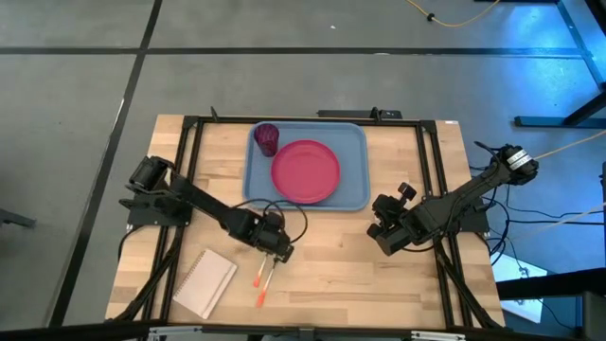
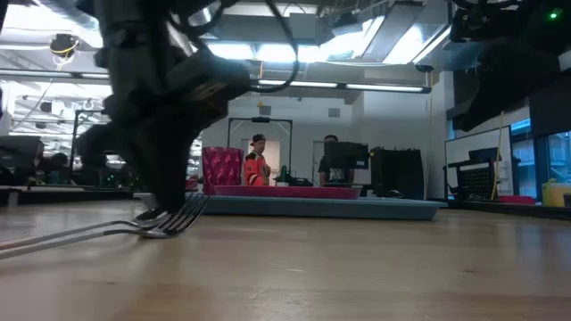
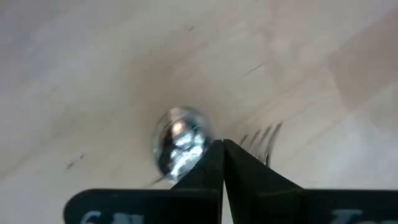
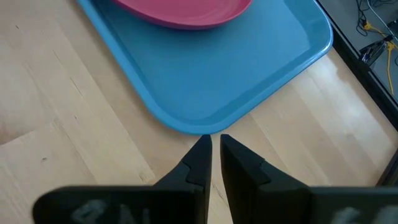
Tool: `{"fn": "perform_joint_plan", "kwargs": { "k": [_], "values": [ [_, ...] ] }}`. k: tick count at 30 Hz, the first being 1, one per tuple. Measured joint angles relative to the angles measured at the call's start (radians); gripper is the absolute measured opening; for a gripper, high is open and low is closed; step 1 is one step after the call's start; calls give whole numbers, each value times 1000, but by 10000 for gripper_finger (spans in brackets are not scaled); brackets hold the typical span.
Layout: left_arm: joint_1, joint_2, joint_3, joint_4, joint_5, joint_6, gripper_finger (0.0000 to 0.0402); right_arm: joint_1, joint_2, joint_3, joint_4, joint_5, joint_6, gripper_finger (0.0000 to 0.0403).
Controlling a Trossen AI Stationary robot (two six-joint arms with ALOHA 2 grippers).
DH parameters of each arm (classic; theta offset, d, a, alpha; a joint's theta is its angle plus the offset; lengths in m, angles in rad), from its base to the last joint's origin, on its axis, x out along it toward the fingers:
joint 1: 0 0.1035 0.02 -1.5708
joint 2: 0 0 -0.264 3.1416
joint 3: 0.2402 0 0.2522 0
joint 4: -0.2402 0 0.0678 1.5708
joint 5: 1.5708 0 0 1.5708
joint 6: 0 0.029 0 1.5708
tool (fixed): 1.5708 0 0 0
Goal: Pick and place plate/cup/fork/spoon on tray
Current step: Adjust the orange spoon and the orange fork
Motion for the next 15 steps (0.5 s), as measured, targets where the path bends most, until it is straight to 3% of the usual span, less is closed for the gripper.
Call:
{"fn": "perform_joint_plan", "kwargs": {
  "k": [9, 15],
  "values": [
    [-25, -1, 113, -42, 140, 166, 0, 0, 0, 0, 1, 0, 0, 39],
    [-95, -3, 153, -145, 244, 95, 0, 0, 0, 0, 5, 0, 0, 39]
  ]
}}
